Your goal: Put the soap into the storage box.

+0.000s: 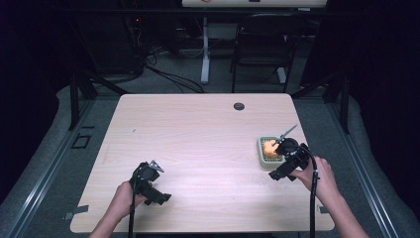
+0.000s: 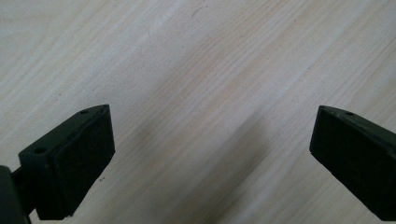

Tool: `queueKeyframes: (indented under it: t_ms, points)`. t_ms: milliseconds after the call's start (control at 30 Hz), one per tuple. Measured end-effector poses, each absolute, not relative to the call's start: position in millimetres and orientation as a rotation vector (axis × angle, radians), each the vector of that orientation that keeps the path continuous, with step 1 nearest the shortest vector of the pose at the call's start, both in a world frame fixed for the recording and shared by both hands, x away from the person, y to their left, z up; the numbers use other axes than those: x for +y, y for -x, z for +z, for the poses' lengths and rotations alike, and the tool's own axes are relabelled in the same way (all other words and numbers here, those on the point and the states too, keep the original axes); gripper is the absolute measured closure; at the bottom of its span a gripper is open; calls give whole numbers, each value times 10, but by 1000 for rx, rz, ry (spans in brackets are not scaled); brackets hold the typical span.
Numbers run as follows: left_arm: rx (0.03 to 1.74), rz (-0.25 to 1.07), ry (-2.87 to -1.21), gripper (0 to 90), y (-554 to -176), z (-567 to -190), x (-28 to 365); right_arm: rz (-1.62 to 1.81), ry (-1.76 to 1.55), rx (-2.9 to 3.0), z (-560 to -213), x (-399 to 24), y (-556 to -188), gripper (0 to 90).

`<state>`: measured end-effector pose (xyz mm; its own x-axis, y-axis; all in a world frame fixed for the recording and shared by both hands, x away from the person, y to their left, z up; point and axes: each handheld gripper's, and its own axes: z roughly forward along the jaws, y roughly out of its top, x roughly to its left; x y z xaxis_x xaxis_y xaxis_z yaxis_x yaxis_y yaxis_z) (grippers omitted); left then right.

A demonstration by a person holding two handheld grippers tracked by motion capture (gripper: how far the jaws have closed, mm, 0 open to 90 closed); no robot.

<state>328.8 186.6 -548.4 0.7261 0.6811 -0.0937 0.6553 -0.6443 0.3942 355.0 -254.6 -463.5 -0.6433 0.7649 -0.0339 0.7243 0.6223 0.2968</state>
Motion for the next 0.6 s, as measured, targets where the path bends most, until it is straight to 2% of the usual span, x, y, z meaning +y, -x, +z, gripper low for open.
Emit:
queueKeyframes:
  t_ms: [267, 600]
  points:
    - [1049, 95, -2507, 0, -3299, -5472, 1896, 405, -1212, 2691, -4704, -2601, -3354, 0]
    - [1050, 102, -2502, 0, -3296, -5460, 1901, 463, -1258, 2675, -4970, -2692, -3170, 0]
